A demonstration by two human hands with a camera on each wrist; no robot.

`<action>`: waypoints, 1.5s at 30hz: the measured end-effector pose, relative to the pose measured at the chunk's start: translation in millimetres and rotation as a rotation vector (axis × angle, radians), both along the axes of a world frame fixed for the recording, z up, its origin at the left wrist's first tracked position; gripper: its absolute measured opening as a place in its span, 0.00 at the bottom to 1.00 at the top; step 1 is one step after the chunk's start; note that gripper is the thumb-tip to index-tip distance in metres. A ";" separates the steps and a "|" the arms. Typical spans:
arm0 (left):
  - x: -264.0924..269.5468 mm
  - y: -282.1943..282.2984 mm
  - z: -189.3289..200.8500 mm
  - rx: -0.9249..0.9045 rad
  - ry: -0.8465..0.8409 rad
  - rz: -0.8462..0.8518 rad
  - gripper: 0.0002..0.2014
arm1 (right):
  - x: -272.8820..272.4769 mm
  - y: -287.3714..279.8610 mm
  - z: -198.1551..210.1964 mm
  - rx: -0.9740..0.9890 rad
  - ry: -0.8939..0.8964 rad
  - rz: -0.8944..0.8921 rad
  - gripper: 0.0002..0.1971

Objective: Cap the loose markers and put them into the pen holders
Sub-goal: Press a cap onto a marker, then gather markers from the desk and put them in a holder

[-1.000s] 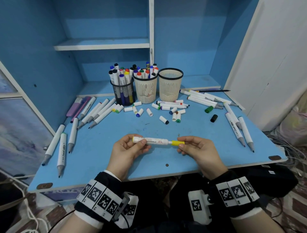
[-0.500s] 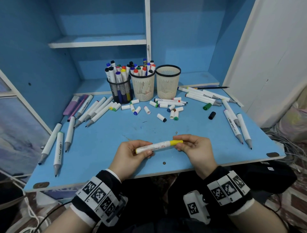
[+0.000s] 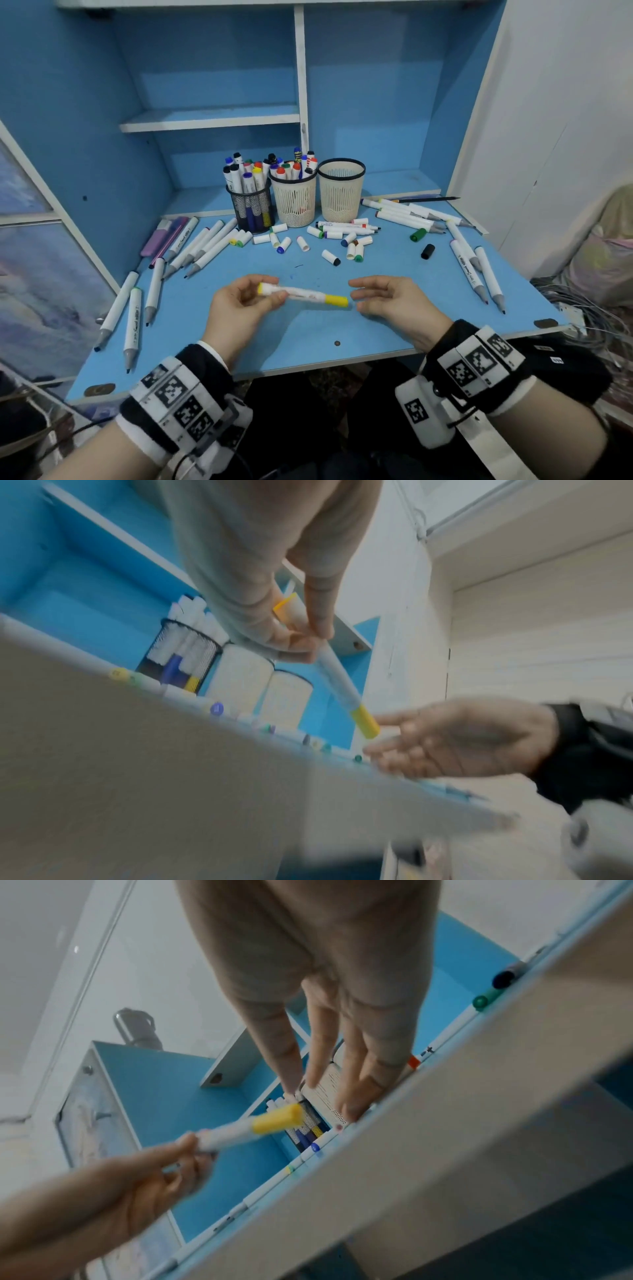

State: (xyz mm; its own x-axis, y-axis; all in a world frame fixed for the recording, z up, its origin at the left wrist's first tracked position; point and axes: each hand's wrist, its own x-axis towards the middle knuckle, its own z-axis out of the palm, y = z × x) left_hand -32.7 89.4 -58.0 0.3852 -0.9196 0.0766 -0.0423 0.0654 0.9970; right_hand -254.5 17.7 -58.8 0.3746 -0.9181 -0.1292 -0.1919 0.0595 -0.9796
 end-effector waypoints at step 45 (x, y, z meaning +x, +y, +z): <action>53.3 -210.5 132.9 -0.048 -0.944 0.036 0.20 | 48.9 -188.7 46.8 -0.607 1.286 0.480 0.18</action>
State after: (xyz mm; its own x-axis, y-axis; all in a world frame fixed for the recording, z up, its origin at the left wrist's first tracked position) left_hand 20.7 -121.1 74.9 0.1727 -0.8960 0.4090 -0.8333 0.0885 0.5457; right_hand -205.6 -171.1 -12.0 0.5773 -0.7773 -0.2502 -0.8001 -0.5997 0.0169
